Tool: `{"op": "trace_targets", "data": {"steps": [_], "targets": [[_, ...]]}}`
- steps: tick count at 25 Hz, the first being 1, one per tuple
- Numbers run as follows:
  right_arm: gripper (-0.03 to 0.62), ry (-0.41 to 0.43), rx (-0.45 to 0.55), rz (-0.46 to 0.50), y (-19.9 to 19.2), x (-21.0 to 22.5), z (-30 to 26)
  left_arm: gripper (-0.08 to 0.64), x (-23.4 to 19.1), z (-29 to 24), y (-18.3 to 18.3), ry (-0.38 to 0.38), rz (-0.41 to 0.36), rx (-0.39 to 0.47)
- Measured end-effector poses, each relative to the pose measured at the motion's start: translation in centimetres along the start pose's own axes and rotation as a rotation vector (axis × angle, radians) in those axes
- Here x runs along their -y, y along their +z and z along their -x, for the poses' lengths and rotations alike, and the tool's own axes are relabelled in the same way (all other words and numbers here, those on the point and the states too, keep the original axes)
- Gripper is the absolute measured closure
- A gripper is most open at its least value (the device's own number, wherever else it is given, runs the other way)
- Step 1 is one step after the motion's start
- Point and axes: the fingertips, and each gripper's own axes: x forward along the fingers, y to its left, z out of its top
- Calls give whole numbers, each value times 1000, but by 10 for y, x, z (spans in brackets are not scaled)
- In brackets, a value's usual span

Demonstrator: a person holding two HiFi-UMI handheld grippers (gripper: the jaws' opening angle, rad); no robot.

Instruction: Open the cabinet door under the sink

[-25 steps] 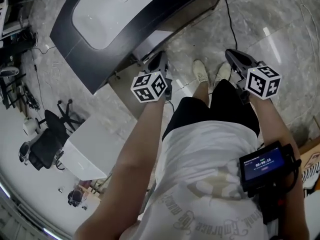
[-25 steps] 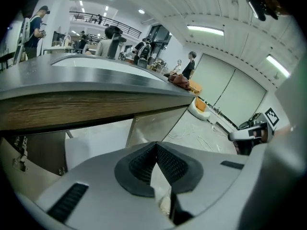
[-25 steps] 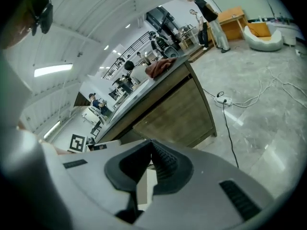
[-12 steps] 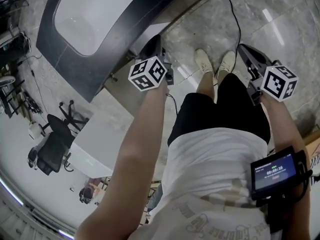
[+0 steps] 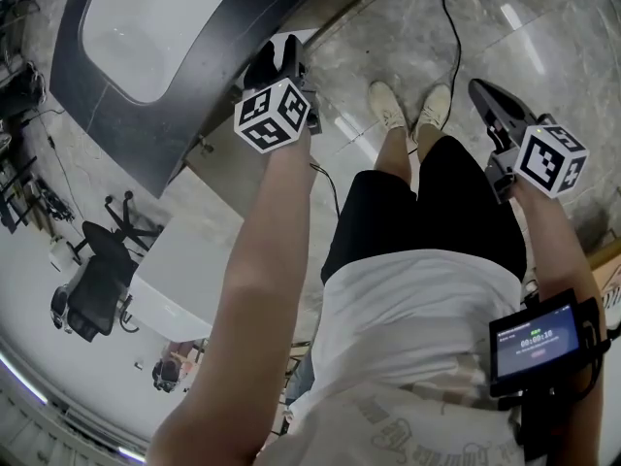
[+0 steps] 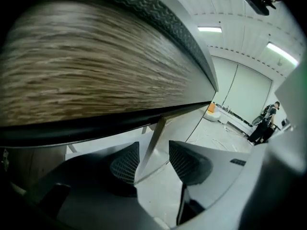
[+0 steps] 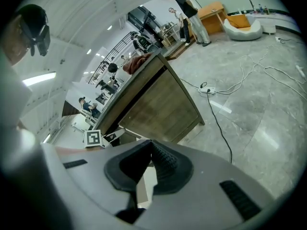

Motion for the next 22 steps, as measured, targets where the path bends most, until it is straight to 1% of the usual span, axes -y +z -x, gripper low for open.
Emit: {"op": "trace_targets", "data": {"steps": [2, 7, 9, 13, 17, 22], "targets": [[578, -12, 2, -8, -3, 5, 3, 374, 4, -6, 2, -20, -35, -1], [578, -39, 6, -33, -9, 15, 10, 374, 13, -24, 0, -69, -42, -15], [578, -44, 9, -39, -10, 17, 12, 374, 18, -30, -1, -87, -59, -21], [578, -53, 15, -49, -15, 21, 15, 374, 23, -37, -5, -78, -97, -15], [578, -71, -5, -37, -23, 24, 19, 374, 29, -36, -15, -87, -154, -36], [578, -79, -12, -26, -30, 24, 20, 385, 41, -25, -28, -108, -181, -58]]}}
